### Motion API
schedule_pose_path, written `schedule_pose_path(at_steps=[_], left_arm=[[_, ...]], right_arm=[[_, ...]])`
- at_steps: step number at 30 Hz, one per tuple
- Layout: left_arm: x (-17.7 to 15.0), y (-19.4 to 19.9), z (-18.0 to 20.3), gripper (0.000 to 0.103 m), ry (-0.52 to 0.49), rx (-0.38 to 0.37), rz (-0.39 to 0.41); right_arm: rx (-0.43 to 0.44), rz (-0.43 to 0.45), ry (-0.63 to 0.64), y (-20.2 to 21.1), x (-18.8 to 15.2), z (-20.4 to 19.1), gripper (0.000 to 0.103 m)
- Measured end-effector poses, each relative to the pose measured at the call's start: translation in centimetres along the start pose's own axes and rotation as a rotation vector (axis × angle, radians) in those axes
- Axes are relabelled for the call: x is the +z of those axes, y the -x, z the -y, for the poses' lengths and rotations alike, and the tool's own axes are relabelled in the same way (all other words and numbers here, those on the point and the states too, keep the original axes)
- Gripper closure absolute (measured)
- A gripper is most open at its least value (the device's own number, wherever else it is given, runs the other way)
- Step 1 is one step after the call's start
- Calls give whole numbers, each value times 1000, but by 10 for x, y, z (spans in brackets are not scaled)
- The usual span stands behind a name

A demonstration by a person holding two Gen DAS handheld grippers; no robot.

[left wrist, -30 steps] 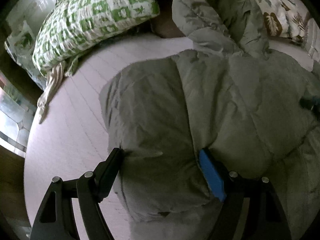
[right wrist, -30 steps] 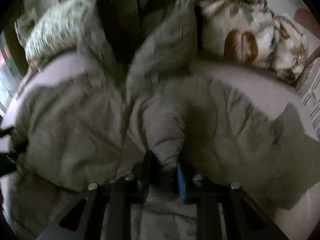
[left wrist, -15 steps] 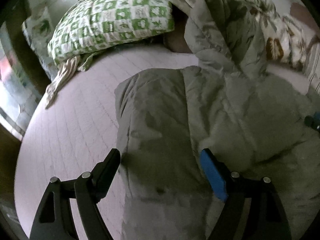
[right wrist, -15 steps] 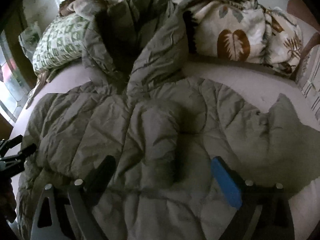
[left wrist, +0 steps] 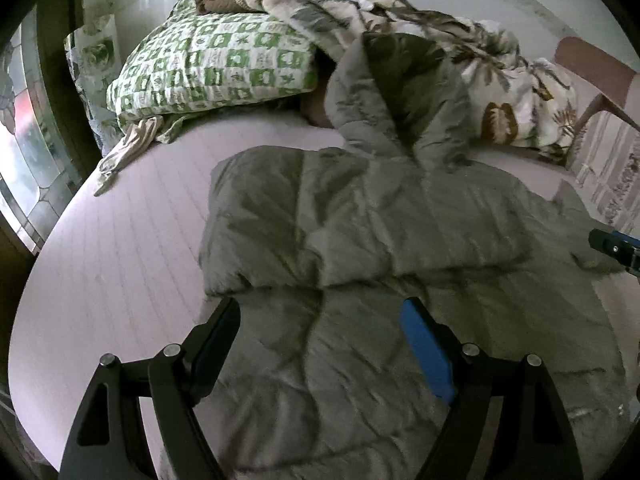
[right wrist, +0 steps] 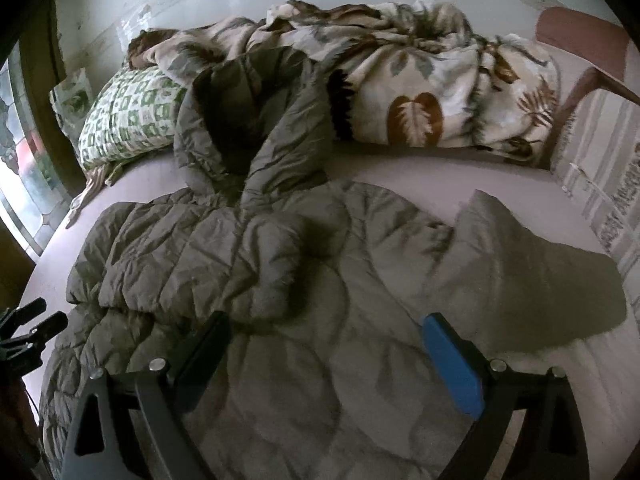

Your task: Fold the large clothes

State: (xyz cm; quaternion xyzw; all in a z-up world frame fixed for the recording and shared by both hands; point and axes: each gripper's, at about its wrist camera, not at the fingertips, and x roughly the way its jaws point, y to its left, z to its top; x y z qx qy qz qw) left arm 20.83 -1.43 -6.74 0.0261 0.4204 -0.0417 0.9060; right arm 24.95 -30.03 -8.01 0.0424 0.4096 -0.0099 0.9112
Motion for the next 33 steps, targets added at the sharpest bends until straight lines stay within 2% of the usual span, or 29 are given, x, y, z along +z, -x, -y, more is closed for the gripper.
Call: schedule_pose_path(at_steps=[5, 13, 18, 29, 33], left_arm=[[-5, 14, 13, 20, -17, 9, 10], [-5, 39, 18, 20, 35, -20, 32], [-6, 49, 23, 20, 33, -24, 51], [-8, 46, 32, 20, 25, -11, 33], [-10, 41, 36, 19, 0, 11, 29]], right_arm=[[-16, 12, -4, 22, -14, 19, 5], [-47, 25, -24, 49, -34, 50, 5], [-80, 23, -18, 60, -43, 68, 5], [-166, -1, -77, 60, -53, 130, 5], [-163, -24, -126, 56, -58, 153, 5]])
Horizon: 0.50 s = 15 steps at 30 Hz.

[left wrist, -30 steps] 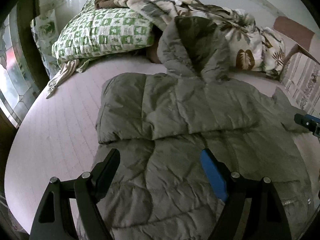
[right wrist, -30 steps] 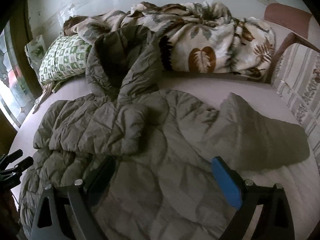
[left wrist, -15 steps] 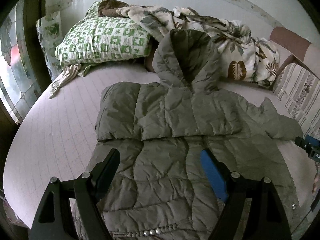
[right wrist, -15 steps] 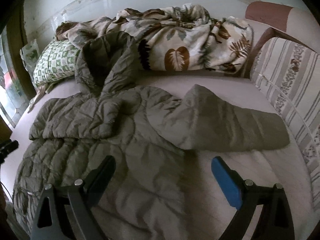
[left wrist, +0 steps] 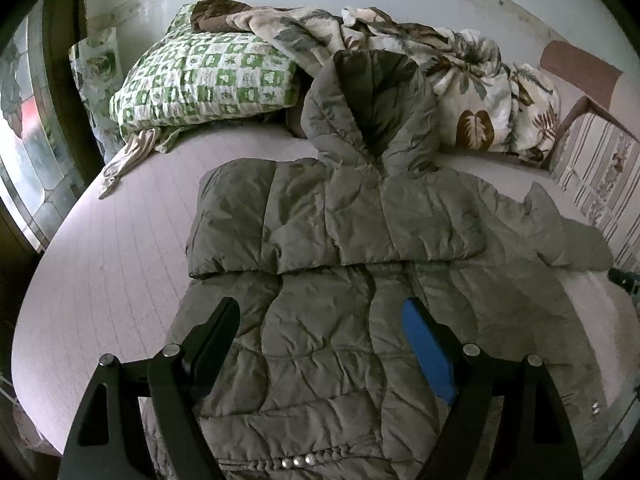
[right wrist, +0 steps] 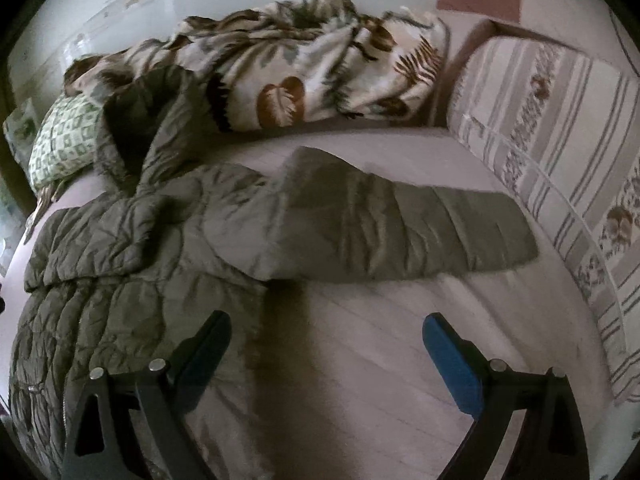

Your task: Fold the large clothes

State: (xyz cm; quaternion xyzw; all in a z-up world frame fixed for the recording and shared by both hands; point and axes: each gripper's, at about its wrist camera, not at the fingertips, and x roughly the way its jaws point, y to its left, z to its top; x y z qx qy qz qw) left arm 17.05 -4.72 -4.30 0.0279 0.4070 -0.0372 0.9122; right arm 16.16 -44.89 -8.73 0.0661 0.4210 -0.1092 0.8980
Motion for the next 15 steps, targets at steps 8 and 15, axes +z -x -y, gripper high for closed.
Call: schedule_pose_path(at_steps=[8, 15], left_arm=[[-2, -10, 6, 19, -28, 14, -14], [-2, -20, 7, 19, -26, 29, -26]], right_arm=[[-11, -76, -177, -22, 5, 70, 5], [-51, -118, -343, -46, 18, 136, 5]])
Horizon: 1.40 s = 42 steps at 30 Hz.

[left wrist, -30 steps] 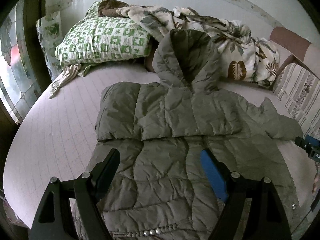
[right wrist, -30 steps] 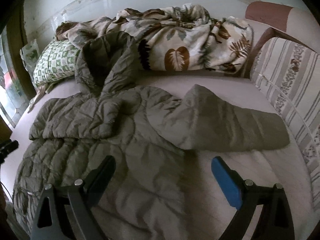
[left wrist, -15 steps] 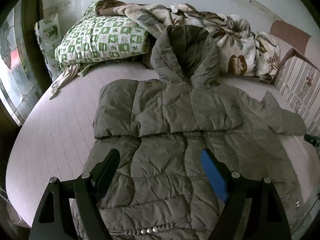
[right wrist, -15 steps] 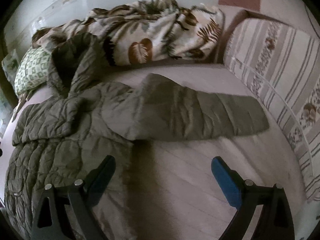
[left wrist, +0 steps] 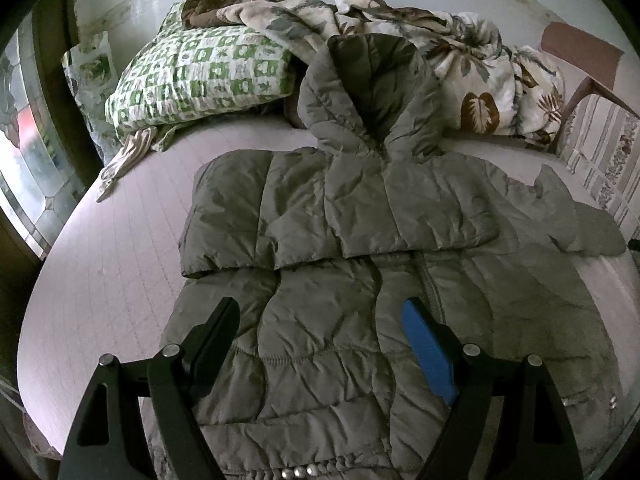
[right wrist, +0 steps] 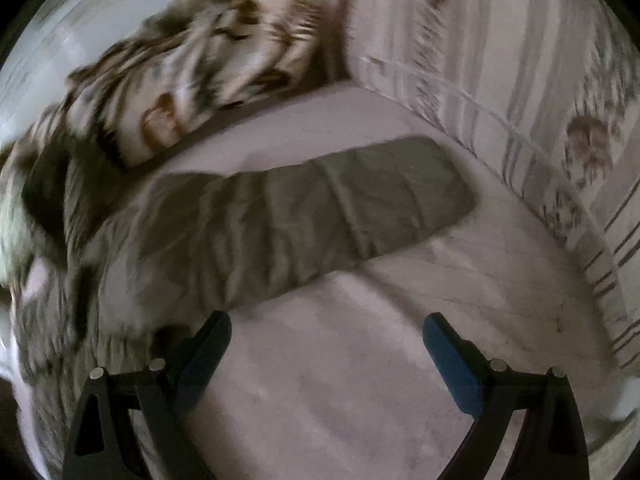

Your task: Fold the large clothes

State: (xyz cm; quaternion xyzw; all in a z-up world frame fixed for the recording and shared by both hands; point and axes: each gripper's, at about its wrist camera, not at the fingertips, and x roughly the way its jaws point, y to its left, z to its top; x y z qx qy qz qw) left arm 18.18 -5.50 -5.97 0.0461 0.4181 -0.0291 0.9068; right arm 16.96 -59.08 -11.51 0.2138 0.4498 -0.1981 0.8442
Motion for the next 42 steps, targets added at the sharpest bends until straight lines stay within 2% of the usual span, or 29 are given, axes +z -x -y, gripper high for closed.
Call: schedule_pose_path(at_steps=[2, 6, 11, 13, 17, 21, 22, 24, 25, 26, 29, 32, 37, 42], left_arm=[[0, -4, -1, 19, 5, 3, -7], [-2, -14, -4, 19, 0, 30, -20], [-3, -29, -9, 19, 4, 59, -49], [-4, -34, -10, 19, 3, 67, -58], [-4, -42, -7, 19, -12, 85, -64], [-6, -46, -5, 19, -28, 93, -68], [-6, -46, -4, 19, -31, 92, -68], [-7, -45, -4, 19, -35, 91, -64], [-6, -45, -3, 19, -35, 93, -61], [-7, -44, -3, 19, -37, 94, -58], [-7, -41, -3, 19, -41, 92, -52], [-8, -37, -5, 19, -36, 85, -47], [-12, -30, -12, 19, -14, 67, -48], [-18, -17, -25, 19, 14, 64, -29]], right_arm=[[-20, -24, -109, -17, 11, 26, 5], [-40, -59, -232, -50, 26, 57, 5], [54, -95, -434, -90, 34, 84, 5], [33, -78, -445, -95, 37, 81, 4], [-33, -87, -370, -108, 49, 61, 5], [-15, -85, -359, -115, 55, 45, 6], [-18, -87, -360, -117, 56, 42, 9], [-58, -94, -361, -119, 59, 39, 23], [-73, -91, -360, -119, 60, 42, 41], [-75, -87, -365, -118, 63, 42, 54], [-38, -56, -382, -114, 70, 45, 79], [-35, 28, -314, -95, 75, 32, 88], [-3, 161, -102, -46, 84, -22, 90], [87, 259, 91, 11, 85, -96, 89]])
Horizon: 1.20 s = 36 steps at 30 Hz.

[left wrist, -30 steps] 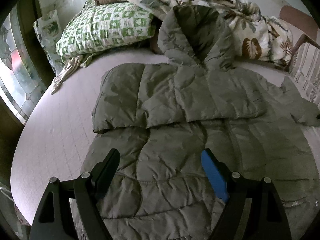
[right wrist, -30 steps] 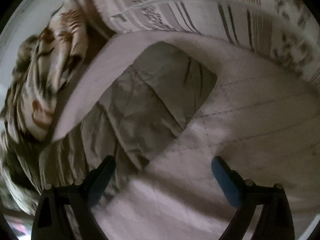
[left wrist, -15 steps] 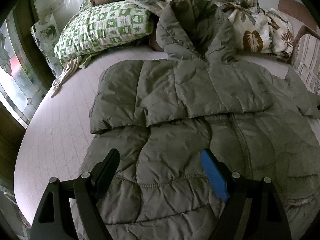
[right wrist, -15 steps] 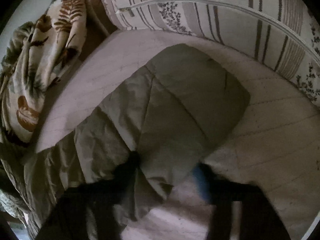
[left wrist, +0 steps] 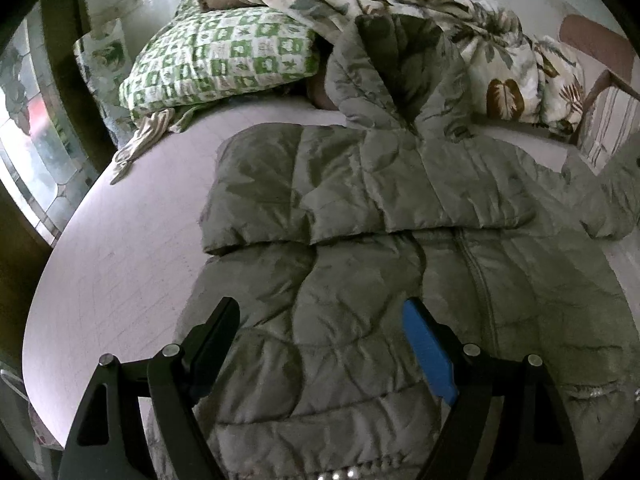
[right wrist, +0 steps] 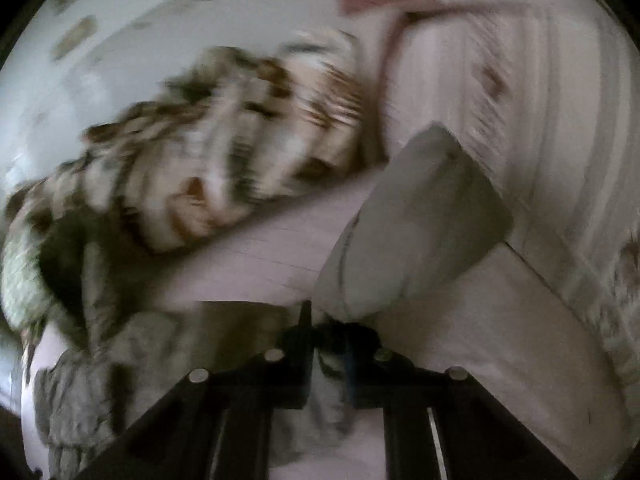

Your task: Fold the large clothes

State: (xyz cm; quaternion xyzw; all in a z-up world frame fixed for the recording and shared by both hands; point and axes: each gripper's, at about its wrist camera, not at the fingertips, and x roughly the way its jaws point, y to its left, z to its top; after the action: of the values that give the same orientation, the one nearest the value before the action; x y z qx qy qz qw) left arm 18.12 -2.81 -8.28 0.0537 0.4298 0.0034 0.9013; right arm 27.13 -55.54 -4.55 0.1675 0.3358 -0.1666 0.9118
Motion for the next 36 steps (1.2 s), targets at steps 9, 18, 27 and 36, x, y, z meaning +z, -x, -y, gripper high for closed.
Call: schedule_pose_path(at_steps=[9, 18, 27, 36], left_arm=[[-11, 21, -33, 19, 61, -9, 26], [-20, 31, -56, 19, 120, -27, 44], [-32, 32, -75, 19, 139, -18, 22], [-22, 24, -72, 19, 138, -40, 2]], right_arm=[[210, 13, 236, 51, -26, -146, 89], [448, -110, 452, 63, -121, -290, 90], [488, -281, 564, 17, -225, -367, 88], [460, -300, 598, 16, -241, -362, 71]])
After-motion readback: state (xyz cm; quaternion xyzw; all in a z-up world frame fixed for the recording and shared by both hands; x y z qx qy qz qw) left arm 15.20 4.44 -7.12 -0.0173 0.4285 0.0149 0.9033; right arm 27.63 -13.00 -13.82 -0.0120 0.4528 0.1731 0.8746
